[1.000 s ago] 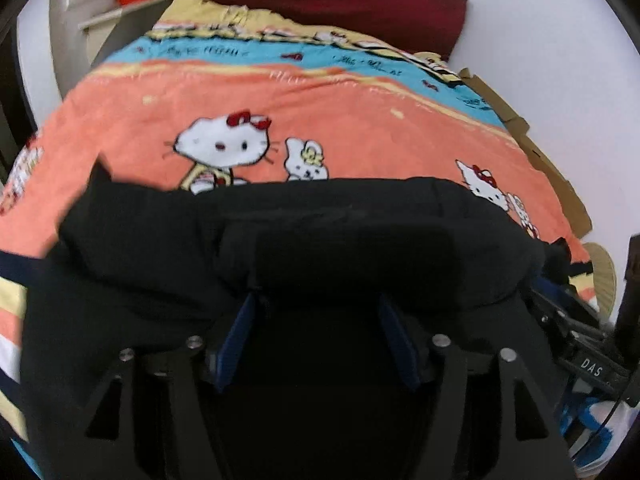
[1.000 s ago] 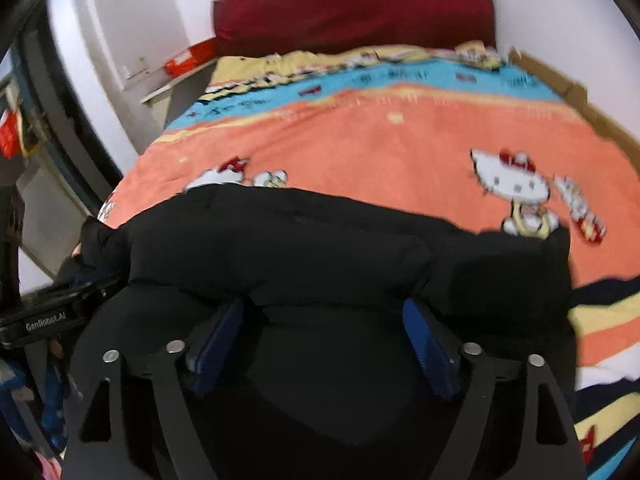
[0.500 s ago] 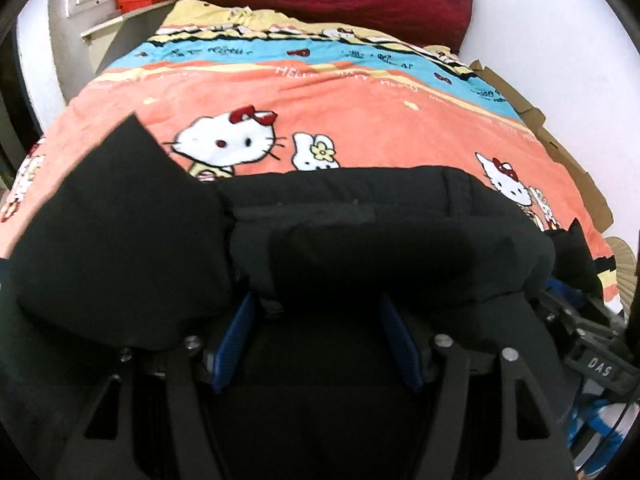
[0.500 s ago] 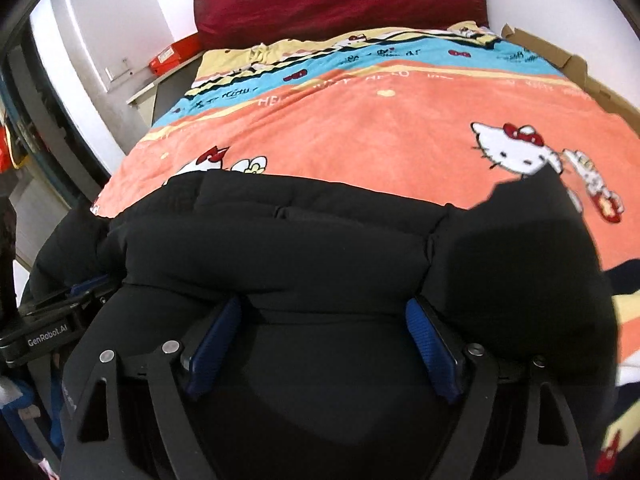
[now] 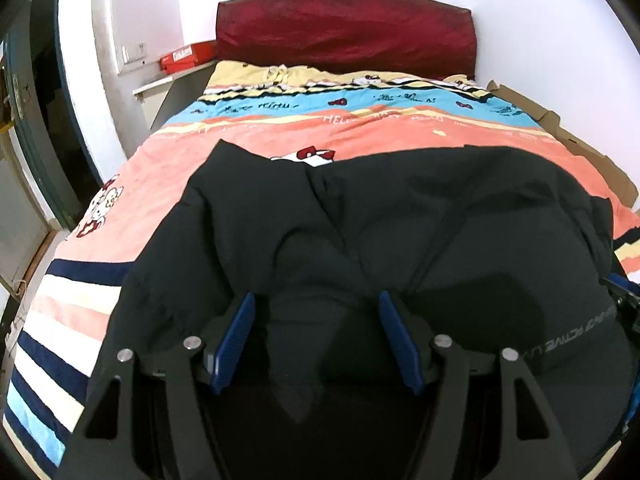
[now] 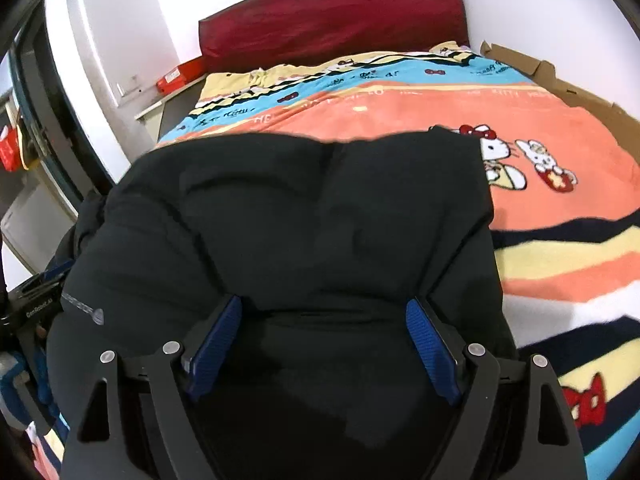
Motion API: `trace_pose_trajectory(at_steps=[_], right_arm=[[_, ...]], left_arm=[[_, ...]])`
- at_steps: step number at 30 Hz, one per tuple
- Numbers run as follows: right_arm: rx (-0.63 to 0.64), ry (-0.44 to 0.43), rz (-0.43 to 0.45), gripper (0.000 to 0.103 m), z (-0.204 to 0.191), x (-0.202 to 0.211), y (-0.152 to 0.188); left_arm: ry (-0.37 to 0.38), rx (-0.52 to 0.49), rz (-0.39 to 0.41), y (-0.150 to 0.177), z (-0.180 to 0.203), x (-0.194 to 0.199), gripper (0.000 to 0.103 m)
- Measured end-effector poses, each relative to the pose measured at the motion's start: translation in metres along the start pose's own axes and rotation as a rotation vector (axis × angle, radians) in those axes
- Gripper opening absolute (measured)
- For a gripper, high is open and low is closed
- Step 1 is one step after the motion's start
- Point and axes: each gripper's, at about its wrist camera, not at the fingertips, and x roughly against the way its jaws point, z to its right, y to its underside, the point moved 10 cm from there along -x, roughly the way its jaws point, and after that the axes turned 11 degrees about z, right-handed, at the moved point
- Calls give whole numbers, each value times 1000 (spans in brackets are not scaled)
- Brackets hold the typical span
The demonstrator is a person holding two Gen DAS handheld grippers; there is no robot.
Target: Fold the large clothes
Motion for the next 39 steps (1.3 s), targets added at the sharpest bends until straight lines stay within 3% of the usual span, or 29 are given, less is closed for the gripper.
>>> trace_pose_trajectory(at_steps=[18,28,34,39], right_arm=[[-8,-23,52,85,2,-3,10],[-12,-17,47,85,4,1,14],[-1,22,9,85,9,7,16],[23,105,39,87,8,41,6]], left_arm=[[-9,6,76,15,1,8,66],[-13,3,77,19,1,12,67],[5,0,67,21,-6,27,67],[-24,36,129,16,-33,67,67]])
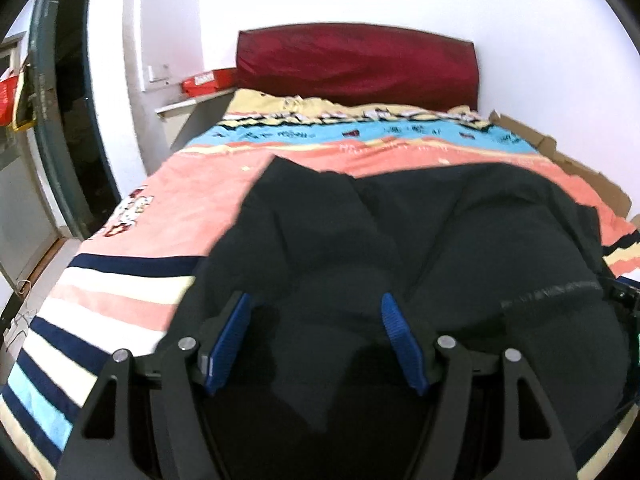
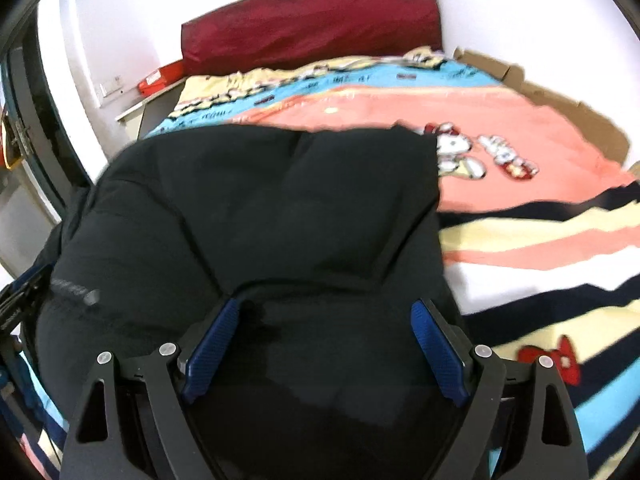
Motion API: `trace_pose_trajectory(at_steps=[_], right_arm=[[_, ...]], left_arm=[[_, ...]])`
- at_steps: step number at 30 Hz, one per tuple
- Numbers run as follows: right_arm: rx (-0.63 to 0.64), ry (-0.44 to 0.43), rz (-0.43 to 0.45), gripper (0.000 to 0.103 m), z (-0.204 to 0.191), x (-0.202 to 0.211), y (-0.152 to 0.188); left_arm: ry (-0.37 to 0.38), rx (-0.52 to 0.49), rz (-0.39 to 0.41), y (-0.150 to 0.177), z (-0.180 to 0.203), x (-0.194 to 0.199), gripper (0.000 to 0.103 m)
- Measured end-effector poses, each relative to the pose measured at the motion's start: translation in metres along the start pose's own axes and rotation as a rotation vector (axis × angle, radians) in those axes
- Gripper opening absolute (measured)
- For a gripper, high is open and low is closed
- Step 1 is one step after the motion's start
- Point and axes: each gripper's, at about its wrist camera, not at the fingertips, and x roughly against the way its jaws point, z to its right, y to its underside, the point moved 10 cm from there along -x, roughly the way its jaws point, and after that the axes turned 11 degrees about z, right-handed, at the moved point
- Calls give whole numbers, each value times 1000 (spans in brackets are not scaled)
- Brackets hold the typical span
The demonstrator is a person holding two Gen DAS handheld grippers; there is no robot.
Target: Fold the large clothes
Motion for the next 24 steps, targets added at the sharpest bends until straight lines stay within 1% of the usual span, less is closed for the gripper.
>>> trace_pose_trajectory(at_steps=[2,5,7,9,11,15,20,22,24], right_arm=[[14,-30,34,87,-13,16,-4],[31,-112,68,89,-50,37,-2],[61,-147,69,90,-73,42,3],[112,-170,43,90,-93,39,17],[122,-173,26,91,-98,36,28],[67,-169,-5,93,-75,33,38],[11,-108,-50,94,-27,37,52],[22,-68,-65,94,-10,42,56],[39,-25,-84,94,1,47,58]], left_arm=[[20,15,13,-1,-1,13,67],[75,15,-14,8,12,24,67],[79,-16,-29,16,21,26,67],[74,-39,-51,24,24,23,67],[69,-38,-60,32,22,20,67],[83,-59,-74,42,19,21,67],[134,-69,-119,47,18,24,67],[143,-84,-138,47,17,26,67],[132,-88,-146,40,12,29,67]])
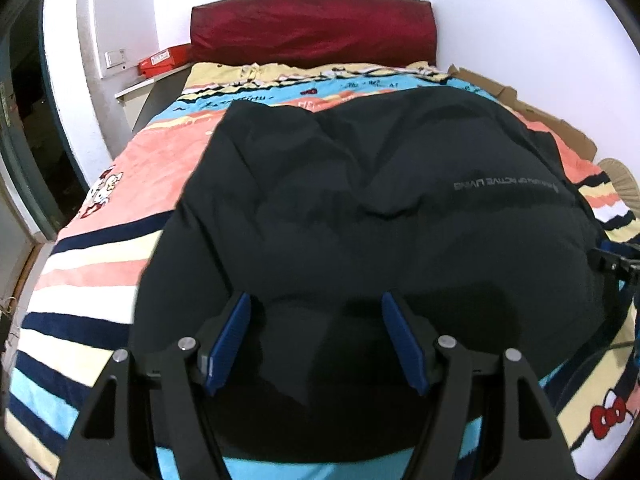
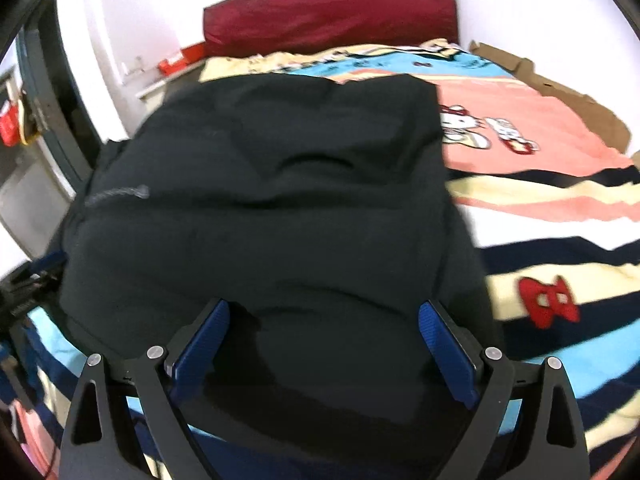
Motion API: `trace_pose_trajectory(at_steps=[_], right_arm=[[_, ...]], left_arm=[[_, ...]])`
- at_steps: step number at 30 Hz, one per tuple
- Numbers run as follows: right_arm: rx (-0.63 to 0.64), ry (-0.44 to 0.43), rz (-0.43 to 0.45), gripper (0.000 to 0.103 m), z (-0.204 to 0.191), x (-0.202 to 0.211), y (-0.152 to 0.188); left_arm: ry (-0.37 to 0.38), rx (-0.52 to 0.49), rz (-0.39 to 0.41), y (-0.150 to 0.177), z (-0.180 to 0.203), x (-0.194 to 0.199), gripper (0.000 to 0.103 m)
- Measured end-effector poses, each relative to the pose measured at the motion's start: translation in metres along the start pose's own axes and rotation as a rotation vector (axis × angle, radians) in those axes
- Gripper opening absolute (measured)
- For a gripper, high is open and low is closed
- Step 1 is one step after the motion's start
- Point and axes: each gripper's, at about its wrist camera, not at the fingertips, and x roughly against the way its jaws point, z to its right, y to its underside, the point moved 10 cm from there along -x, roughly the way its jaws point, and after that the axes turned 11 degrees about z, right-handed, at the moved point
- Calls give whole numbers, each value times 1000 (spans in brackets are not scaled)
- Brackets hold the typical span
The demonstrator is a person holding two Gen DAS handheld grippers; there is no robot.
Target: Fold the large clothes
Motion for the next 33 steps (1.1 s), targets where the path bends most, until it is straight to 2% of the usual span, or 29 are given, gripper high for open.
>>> trace_pose_trajectory(at_steps=[4,10,14,18,21,23,27,29,33], right_arm=[[-5,11,49,94,3,15,-28],[84,-28,109,94,-39,-5,-98],[96,-66,84,94,-66,-42,-124],[94,-69,44,94,-74,-77,-128],[51,-79,22,95,-67,-98,-120],[17,-91,31,97,-56,-105,-119],[-43,-121,38,97,-41,-110,-118],[-32,-104,49,97,-31,-106,-116],[-70,-72,50,97,-10,-101,-109]], left_arm=[[-27,17,102,-46,-10,12,67],[-21,-123,67,-99,13,-39,67],[3,-132,35,-119,23,-76,67],[-27,-152,-46,-108,17,-115,67],[-32,-90,-75,-93,-2,-131,67],[-6,8,-73,-86,-17,-133,68],[5,114,-76,-79,-38,-133,69],[0,141,-77,-74,-45,-130,69],[-2,133,-76,-65,-51,-121,69]])
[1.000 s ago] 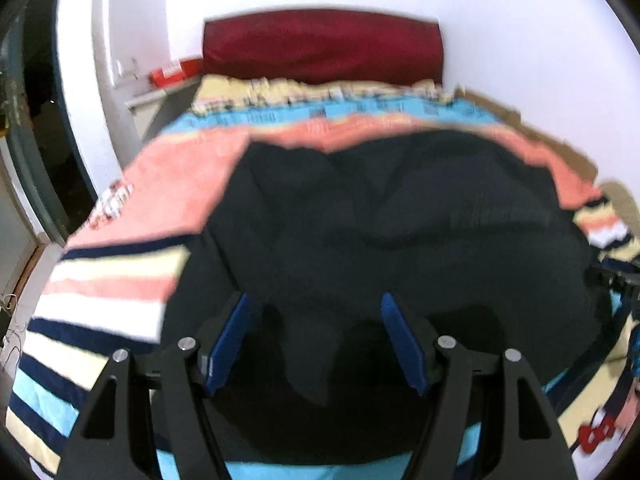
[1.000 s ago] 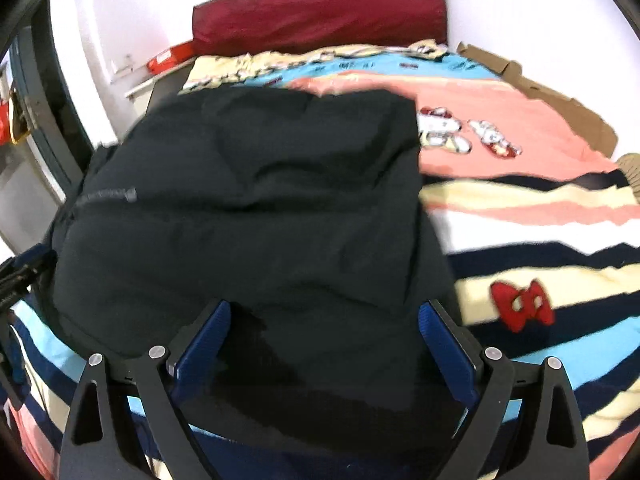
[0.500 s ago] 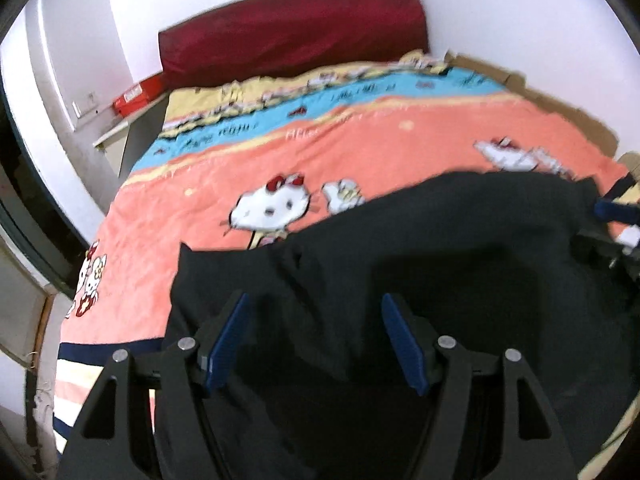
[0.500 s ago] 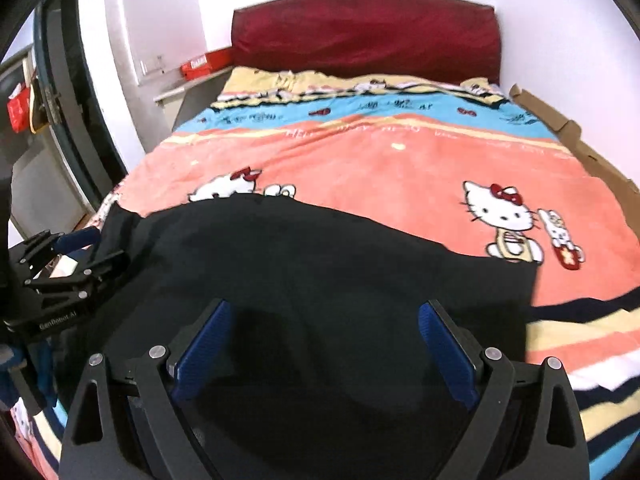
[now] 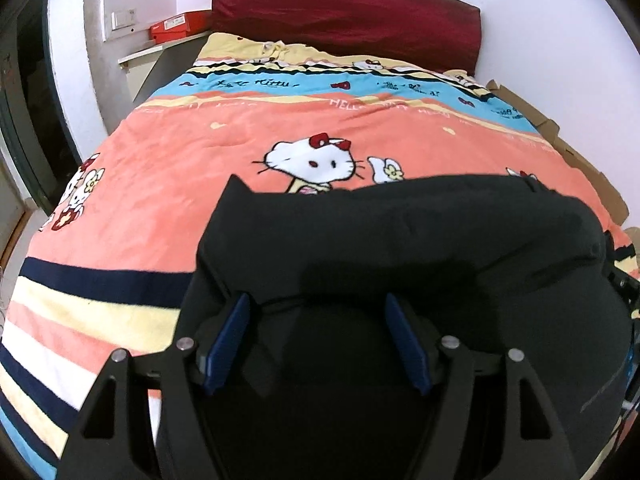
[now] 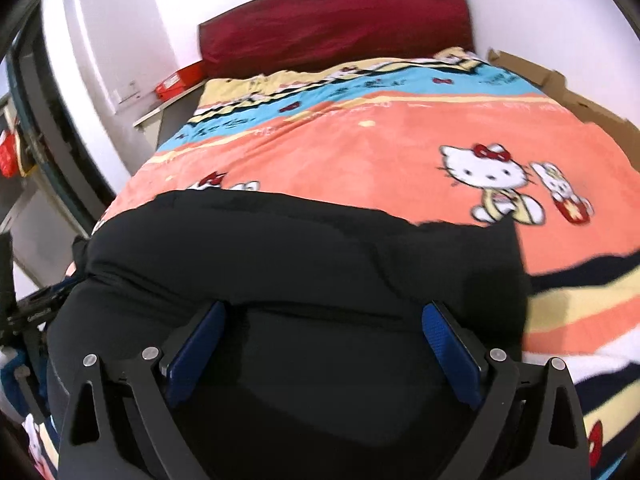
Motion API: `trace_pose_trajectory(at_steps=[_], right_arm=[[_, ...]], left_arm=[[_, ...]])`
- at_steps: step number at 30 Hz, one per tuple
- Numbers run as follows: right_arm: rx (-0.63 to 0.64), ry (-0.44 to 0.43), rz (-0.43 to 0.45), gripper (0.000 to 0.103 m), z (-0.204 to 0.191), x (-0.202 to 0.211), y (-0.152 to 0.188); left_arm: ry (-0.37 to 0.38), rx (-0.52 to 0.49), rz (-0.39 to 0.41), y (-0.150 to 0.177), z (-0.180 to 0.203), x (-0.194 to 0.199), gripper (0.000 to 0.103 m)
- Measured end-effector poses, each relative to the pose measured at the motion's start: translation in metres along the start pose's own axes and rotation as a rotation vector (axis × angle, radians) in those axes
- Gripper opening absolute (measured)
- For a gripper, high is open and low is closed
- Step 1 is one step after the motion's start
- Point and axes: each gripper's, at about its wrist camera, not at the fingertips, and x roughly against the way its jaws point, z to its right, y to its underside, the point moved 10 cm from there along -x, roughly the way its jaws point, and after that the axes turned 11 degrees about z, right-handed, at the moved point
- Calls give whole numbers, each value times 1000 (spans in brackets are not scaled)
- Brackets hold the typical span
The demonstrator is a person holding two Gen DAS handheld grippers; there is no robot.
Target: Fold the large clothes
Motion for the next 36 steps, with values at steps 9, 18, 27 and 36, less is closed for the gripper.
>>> trace_pose_trajectory(at_steps=[9,18,27,36], right_arm=[[-142,125,-59,97,71,25,38],[42,109,80,97,31,95,35],[95,-21,66,97,-26,90,75],[38,29,63,100,16,91,87]], left_arm=[[-107,-51,36,16,-30,31,71],[-155,-101,221,37,-15,107,71],[-182,-139,204,62,-5,96,71],[-193,-144,194,70,-5,91,72]])
